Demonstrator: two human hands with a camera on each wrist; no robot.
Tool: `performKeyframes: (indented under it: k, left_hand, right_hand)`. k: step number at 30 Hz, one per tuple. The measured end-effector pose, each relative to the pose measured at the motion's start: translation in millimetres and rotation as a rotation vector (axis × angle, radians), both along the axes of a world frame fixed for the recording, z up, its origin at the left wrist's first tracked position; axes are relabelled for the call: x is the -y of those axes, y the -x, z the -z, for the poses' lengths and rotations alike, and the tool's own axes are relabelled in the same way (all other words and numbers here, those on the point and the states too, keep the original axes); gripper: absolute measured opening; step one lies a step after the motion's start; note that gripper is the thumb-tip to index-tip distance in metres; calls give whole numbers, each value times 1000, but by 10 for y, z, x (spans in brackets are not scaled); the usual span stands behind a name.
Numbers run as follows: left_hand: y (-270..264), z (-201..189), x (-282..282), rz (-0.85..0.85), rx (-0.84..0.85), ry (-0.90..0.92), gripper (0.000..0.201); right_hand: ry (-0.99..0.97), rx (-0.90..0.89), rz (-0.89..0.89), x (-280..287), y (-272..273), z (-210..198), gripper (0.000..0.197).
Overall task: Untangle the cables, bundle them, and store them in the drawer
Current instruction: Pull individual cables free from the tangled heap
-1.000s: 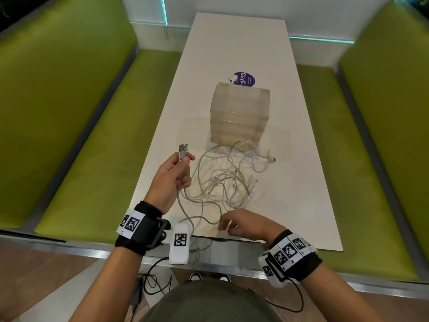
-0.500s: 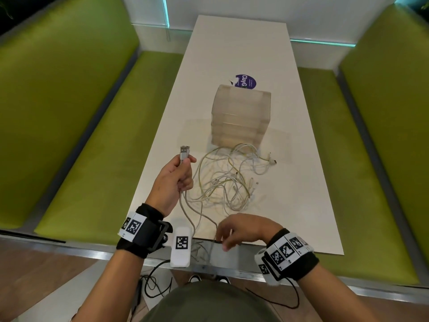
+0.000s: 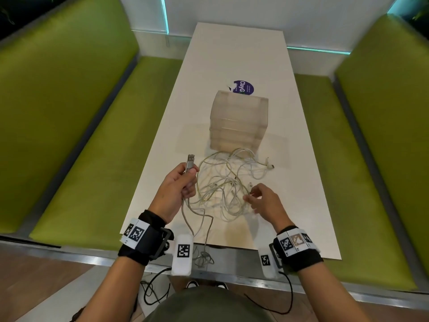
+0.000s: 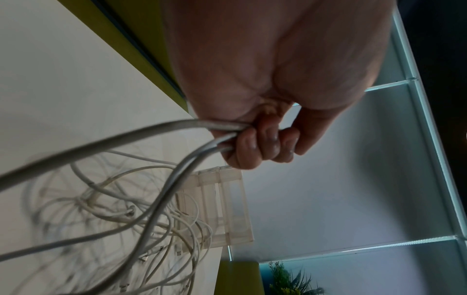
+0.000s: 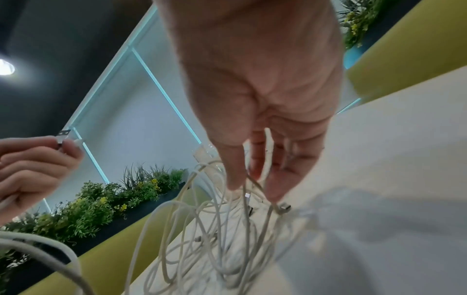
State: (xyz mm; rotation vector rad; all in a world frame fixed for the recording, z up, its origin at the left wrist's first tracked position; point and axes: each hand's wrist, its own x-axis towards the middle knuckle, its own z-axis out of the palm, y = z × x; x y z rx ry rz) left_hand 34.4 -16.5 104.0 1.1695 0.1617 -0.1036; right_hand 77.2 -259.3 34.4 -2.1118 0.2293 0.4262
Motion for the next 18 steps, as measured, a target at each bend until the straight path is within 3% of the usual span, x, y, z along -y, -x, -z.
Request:
performKeyframes:
  k: [4,8,15,18]
  left_hand:
    - [2,15,-13,23,7,-3,11]
    - [10,47,32,52,11,-39,9]
    - [-57,325,494,265,-11,-547,11]
    - [-72,412,650,277,-2,-577,6]
  right_hand:
    - [-78,74,-91,5,-7,7,3]
    - [-238,-96,-200,28,10,-55,8]
    - [-462,-160,-285,-23,81,-150,6]
    - [-505,-125,-239,-67,79,-173,18]
